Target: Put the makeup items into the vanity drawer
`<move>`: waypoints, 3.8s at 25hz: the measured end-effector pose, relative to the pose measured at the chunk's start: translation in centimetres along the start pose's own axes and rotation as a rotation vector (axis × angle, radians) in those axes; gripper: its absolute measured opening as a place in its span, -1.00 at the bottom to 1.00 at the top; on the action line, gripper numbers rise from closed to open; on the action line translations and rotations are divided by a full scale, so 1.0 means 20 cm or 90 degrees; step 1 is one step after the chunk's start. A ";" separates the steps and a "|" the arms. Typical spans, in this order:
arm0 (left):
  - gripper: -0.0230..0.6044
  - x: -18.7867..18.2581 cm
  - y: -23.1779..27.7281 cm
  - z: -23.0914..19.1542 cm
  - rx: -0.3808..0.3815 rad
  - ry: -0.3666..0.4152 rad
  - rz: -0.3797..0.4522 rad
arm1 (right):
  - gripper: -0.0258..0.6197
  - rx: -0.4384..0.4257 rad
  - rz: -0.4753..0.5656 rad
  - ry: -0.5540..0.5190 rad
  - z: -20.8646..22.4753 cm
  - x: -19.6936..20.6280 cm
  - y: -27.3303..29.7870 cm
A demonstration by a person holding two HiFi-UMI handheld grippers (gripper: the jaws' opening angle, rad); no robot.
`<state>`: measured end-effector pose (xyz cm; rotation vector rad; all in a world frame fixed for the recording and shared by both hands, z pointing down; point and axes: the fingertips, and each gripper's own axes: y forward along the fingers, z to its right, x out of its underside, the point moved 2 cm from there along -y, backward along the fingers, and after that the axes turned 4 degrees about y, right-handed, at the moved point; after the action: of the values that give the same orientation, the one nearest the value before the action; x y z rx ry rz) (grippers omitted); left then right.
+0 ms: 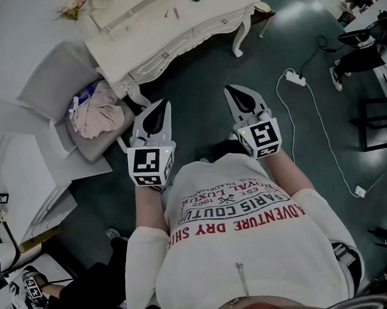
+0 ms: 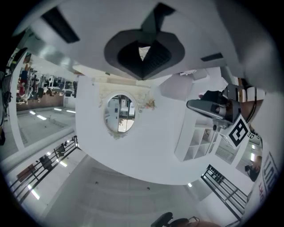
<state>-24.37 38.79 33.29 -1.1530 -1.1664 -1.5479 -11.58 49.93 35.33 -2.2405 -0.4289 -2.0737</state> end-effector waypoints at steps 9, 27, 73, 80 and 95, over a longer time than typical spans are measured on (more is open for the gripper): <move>-0.89 0.00 -0.03 -0.02 -0.007 -0.005 0.003 | -0.90 -0.003 0.002 0.000 -0.01 -0.02 0.01; -0.89 0.07 0.03 -0.18 -0.030 -0.038 -0.003 | -0.31 -0.043 -0.044 0.041 0.02 0.02 0.23; -0.89 0.40 1.79 -1.54 -0.273 -0.151 -0.168 | -0.31 -0.232 -0.444 0.125 1.01 0.80 2.78; -0.89 0.44 1.81 -1.60 -0.196 -0.120 -0.173 | -0.42 -0.107 -0.495 0.141 1.04 0.89 2.85; -0.89 0.36 1.70 -1.77 -0.224 -0.126 -0.141 | -0.76 -0.147 -0.445 0.086 0.98 0.59 2.96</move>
<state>0.85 -3.05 41.69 -1.4747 -1.2129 -1.8963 22.35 -0.43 53.69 -2.2600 -1.1527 -2.6910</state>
